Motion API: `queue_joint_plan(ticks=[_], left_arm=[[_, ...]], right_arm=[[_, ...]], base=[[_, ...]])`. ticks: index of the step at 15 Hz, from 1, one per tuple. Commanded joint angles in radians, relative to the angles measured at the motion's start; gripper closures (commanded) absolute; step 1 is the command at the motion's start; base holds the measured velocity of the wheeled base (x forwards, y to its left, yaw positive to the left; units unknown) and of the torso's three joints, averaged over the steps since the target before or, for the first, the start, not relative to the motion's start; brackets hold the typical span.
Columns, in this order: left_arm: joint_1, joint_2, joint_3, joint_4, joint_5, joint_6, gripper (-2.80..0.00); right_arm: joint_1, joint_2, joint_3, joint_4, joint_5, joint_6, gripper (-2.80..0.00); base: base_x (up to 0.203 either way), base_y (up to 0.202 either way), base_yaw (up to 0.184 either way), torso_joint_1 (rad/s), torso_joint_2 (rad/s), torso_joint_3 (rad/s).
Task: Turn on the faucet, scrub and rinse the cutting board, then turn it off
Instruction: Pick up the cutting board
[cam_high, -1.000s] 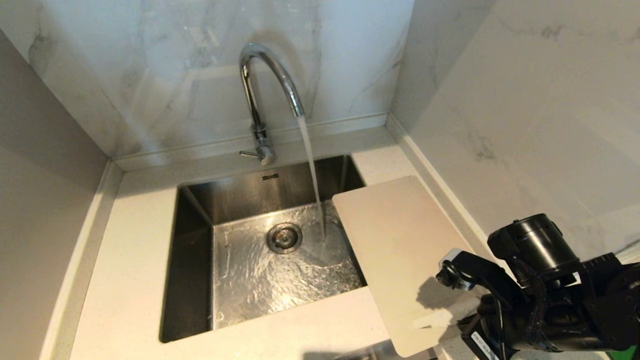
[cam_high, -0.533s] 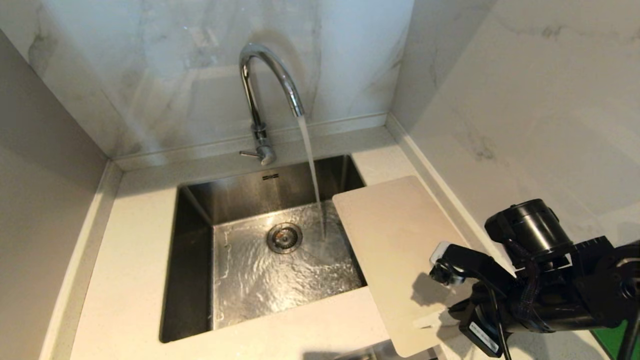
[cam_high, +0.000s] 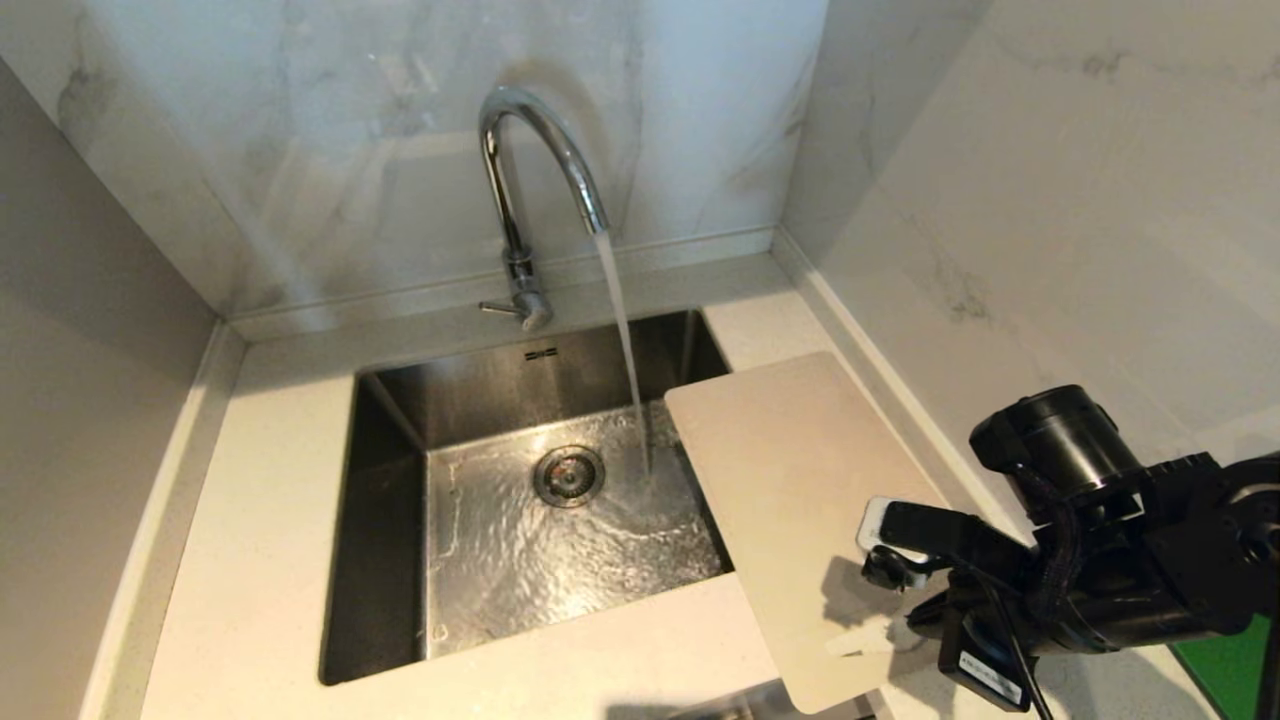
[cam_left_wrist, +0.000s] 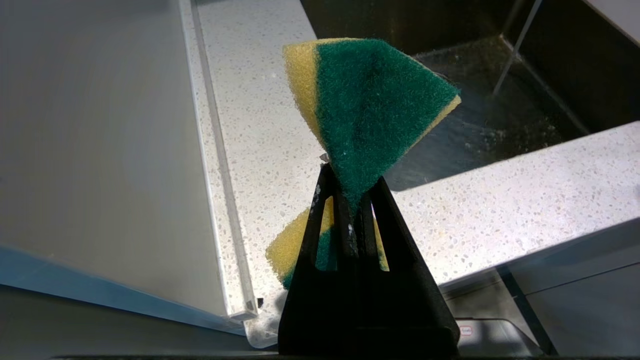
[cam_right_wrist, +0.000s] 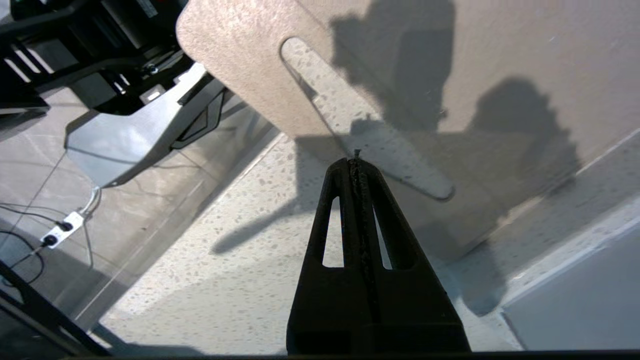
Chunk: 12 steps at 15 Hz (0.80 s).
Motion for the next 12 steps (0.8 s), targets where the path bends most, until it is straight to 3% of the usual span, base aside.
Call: queue_joint_plan(ticks=[1,12], left_arm=[[0.0,-0.001,0.001,0.0,0.0,0.0,0.0],[0.0,-0.002,0.0,0.0,0.0,0.0,0.0]], right_arm=[[0.002,0.003,-0.017,0.003,-0.003,-0.011,0.0],[0.002,0.034,-0.023,-0.043,-0.075,-0.084,0.0]], base=[[0.0,0.0,0.0,0.0,0.0,0.0],[0.0,0.0,0.0,0.0,0.0,0.0]])
